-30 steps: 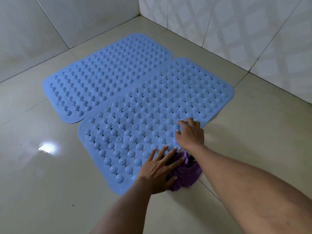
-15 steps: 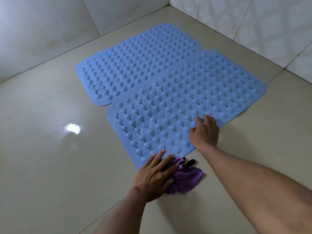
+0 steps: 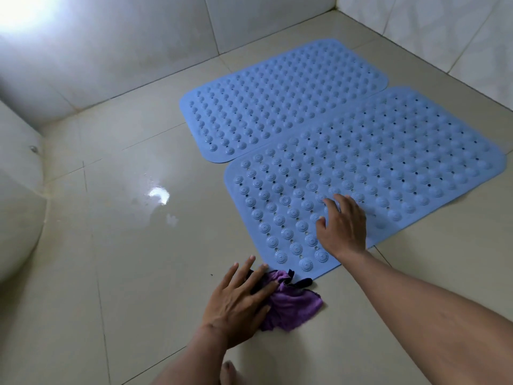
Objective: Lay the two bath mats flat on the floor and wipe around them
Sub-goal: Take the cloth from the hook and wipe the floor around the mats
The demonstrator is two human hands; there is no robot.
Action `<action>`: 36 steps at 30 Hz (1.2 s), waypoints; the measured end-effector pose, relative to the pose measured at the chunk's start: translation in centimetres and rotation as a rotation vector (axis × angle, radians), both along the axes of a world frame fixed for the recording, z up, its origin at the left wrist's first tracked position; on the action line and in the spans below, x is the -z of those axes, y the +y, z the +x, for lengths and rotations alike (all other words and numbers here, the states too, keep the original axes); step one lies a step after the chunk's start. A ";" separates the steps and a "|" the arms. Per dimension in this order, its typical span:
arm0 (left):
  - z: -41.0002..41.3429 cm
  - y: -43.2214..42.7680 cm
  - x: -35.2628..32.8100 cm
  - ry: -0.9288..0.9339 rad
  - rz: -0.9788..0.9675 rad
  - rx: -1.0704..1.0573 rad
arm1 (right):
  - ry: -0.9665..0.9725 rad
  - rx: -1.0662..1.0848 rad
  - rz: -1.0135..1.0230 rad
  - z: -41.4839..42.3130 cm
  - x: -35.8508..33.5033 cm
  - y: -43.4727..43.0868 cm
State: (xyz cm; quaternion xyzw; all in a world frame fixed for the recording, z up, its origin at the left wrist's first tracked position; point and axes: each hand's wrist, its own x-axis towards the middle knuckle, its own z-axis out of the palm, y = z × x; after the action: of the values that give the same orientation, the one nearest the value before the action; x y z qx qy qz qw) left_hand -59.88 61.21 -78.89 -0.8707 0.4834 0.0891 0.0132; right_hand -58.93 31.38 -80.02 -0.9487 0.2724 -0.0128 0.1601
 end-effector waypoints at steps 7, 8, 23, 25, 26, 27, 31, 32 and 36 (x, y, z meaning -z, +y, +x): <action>2.4 2.7 0.3 -0.008 0.018 -0.301 | 0.025 -0.004 0.043 2.3 0.0 3.8; 2.8 2.6 0.3 -0.003 0.019 -0.324 | 0.014 -0.045 0.029 2.6 0.0 4.3; 6.9 -2.2 2.4 -0.062 -0.168 -0.499 | 0.146 -0.204 0.155 6.8 0.3 7.4; 6.7 -2.7 3.3 -0.035 -0.139 -0.494 | 0.098 -0.231 0.075 7.0 0.1 6.5; 6.9 -2.8 3.6 -0.029 -0.132 -0.507 | 0.091 -0.254 0.040 7.1 0.1 6.1; 7.3 -2.8 3.8 -0.026 -0.131 -0.524 | 0.096 -0.273 0.012 7.1 0.3 5.9; 8.2 -3.0 4.3 -0.022 -0.121 -0.538 | 0.080 -0.246 -0.048 6.4 1.4 6.7; 8.4 -3.1 4.5 -0.019 -0.128 -0.546 | 0.054 -0.225 -0.059 6.5 1.5 7.0; 9.6 -3.6 4.6 0.001 -0.141 -0.579 | -0.055 -0.174 -0.112 8.6 0.7 7.1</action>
State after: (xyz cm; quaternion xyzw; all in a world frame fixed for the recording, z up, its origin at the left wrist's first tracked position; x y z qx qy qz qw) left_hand -50.33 57.61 -83.49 -0.9711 0.2200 0.0559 -0.0737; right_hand -50.38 38.49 -80.74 -0.9755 0.1835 -0.0401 0.1146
